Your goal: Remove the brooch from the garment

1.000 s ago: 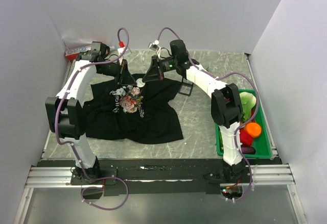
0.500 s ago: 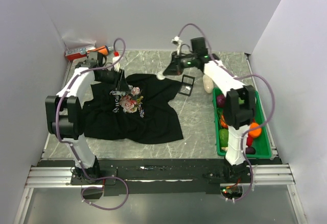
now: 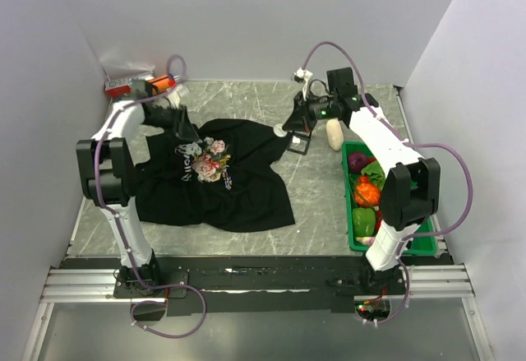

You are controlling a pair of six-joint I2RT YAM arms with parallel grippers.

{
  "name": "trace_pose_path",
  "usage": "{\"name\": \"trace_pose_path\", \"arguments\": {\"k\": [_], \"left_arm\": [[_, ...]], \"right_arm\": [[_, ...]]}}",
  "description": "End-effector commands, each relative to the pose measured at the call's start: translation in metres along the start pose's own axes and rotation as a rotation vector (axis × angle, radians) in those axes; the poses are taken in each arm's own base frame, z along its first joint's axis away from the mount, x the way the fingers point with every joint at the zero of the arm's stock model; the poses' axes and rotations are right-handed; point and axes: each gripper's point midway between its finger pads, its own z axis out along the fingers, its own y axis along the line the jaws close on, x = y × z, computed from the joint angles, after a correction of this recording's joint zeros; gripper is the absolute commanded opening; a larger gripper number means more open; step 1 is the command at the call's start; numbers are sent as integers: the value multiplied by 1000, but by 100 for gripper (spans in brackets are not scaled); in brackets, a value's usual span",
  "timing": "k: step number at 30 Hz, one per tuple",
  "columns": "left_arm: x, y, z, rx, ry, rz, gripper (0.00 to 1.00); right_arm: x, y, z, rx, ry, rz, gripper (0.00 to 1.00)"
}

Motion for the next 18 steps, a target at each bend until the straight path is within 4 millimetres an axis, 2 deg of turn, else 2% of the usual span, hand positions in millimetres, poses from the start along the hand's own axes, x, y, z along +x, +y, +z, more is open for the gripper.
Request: {"name": "trace_pose_path", "arguments": {"k": [1,3,4,5,7,11,14,18], "left_arm": [[-24,-3,-26,-21,-48,47,33],[-19,28,-29,-129,-43,15,32],[-3,57,-27,-238,-3,-41,31],[0,74,-28,-298,-3,-78,30],[14,98,-24,-347,43,-117,27],[21,128,-22,-447,69,-158,26],[12,146,-22,-509,56,-156,26],[17,181,-30,-647,116,-134,25]], "right_arm": [[-3,3,-22,72,-13,-37,0],[2,0,-22,96,-9,-24,0],[3,1,-22,98,-9,-24,0],[4,1,-23,100,-6,-23,0],[5,2,-24,106,-1,-26,0],[9,3,-26,108,5,-21,0],[12,7,-26,104,4,-11,0],[18,9,-28,108,10,-16,0]]}}
